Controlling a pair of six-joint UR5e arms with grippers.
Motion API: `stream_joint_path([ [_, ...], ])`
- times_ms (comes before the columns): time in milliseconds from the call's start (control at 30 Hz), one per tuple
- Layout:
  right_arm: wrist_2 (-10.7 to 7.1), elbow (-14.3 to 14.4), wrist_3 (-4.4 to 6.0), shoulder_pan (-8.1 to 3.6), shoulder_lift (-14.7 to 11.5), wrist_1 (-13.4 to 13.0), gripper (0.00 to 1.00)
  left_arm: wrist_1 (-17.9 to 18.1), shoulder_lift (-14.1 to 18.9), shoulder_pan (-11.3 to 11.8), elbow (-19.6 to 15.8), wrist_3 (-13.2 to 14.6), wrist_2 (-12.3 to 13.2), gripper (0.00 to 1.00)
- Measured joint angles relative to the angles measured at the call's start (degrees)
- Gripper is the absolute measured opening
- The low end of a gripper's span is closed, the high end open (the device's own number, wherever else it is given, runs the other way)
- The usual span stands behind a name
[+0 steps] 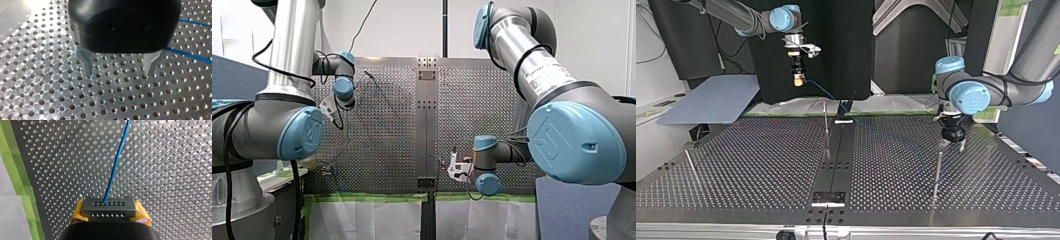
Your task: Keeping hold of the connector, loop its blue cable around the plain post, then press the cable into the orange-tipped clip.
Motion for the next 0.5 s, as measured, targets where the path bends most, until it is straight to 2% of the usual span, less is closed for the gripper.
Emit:
stream_joint_path([
  [133, 0.00, 0.0, 0.05, -0.01, 0.0, 0.0, 0.00, 0.3, 0.0, 0.4, 0.0, 0.0, -0.8, 1.00],
  [233, 0.00, 0.0, 0.09, -0.03, 0.0, 0.0, 0.00, 0.3, 0.1, 0.2, -0.2, -0.1, -0.4, 1.00],
  [500, 0.00, 0.0, 0.18, -0.08, 0.0, -0.1, 0.00, 1.4, 2.7, 0.0, -3.4, -0.8, 3.2, 1.00],
])
